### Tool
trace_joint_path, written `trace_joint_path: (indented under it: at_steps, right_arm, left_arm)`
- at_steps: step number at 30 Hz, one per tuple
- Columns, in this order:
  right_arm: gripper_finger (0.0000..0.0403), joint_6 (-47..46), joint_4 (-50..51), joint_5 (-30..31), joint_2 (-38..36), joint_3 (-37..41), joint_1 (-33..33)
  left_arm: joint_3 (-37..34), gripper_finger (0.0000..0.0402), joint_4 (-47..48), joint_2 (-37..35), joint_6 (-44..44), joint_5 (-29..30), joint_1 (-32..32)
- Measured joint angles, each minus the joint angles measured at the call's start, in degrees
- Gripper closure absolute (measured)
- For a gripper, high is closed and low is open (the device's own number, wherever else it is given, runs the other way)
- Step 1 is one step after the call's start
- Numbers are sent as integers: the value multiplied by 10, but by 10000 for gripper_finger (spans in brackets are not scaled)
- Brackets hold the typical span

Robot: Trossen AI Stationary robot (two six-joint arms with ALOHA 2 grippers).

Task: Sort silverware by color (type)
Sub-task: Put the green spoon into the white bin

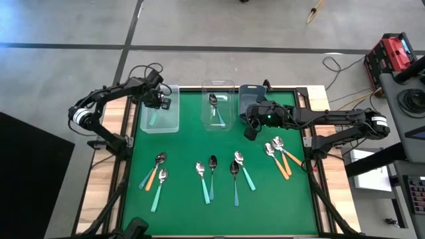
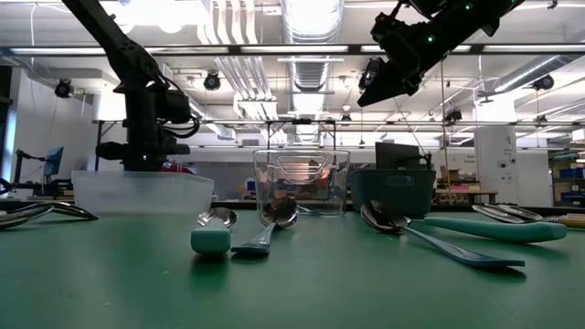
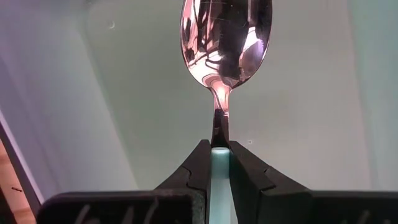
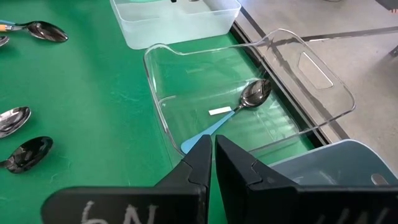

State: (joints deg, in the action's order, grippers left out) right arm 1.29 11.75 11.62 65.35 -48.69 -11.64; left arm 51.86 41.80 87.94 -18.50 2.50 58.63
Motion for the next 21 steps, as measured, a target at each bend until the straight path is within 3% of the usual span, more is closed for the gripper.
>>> trace_joint_path:
  at_steps: [21]
  right_arm:
    - [390, 0, 0, 0, 0, 0, 0]
  left_arm:
    - [-6, 383, 2, 0, -2, 6, -1]
